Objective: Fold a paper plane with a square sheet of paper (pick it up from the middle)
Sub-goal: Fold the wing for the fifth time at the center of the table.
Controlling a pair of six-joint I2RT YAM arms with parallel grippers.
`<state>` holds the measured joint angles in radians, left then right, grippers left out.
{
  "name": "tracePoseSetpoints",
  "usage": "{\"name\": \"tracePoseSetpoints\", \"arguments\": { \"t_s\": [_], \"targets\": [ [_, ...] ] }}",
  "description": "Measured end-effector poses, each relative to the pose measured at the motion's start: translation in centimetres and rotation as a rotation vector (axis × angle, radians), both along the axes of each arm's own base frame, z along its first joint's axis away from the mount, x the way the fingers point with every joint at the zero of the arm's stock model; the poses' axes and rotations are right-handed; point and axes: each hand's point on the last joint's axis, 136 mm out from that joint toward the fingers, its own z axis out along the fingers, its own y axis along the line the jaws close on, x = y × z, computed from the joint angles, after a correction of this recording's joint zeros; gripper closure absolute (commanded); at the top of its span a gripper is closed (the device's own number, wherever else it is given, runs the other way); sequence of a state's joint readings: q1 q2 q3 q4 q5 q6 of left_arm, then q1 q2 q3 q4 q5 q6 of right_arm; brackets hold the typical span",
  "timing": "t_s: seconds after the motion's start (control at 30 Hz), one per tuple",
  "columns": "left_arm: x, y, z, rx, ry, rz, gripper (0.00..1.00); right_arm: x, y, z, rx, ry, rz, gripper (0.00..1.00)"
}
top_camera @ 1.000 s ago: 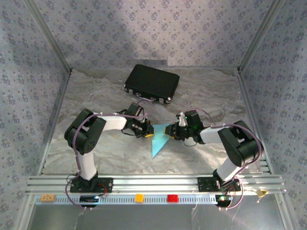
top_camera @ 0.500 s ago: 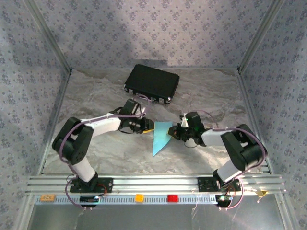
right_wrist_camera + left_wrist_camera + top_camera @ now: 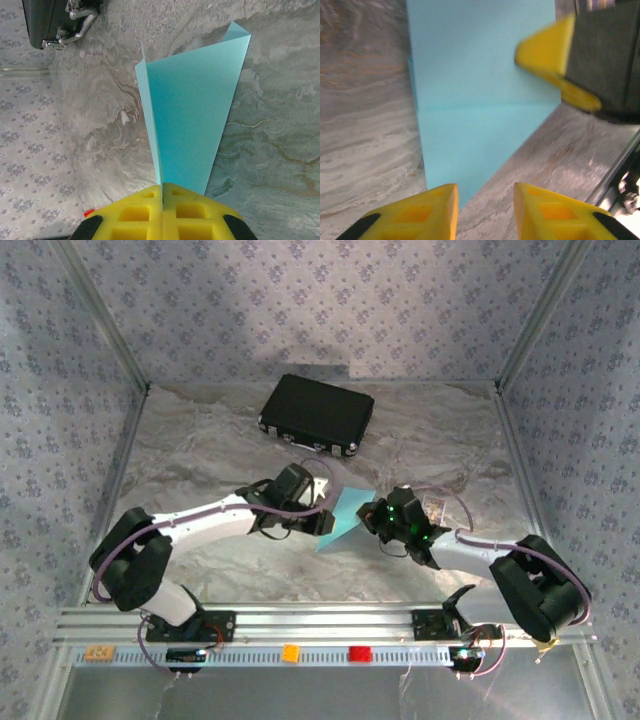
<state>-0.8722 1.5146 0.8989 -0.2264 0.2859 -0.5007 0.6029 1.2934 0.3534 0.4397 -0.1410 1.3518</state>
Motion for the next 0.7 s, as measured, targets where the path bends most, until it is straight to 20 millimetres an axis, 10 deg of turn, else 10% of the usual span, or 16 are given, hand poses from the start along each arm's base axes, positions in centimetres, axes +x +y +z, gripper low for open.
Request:
{"name": "tracePoseSetpoints", "arguments": {
  "t_s": [0.7],
  "targets": [
    [-1.1,-1.5,-4.9,0.331,-0.24,-0.161,0.55,0.5,0.2,-0.4,0.014,0.044,0.002,0.96]
  ]
}}
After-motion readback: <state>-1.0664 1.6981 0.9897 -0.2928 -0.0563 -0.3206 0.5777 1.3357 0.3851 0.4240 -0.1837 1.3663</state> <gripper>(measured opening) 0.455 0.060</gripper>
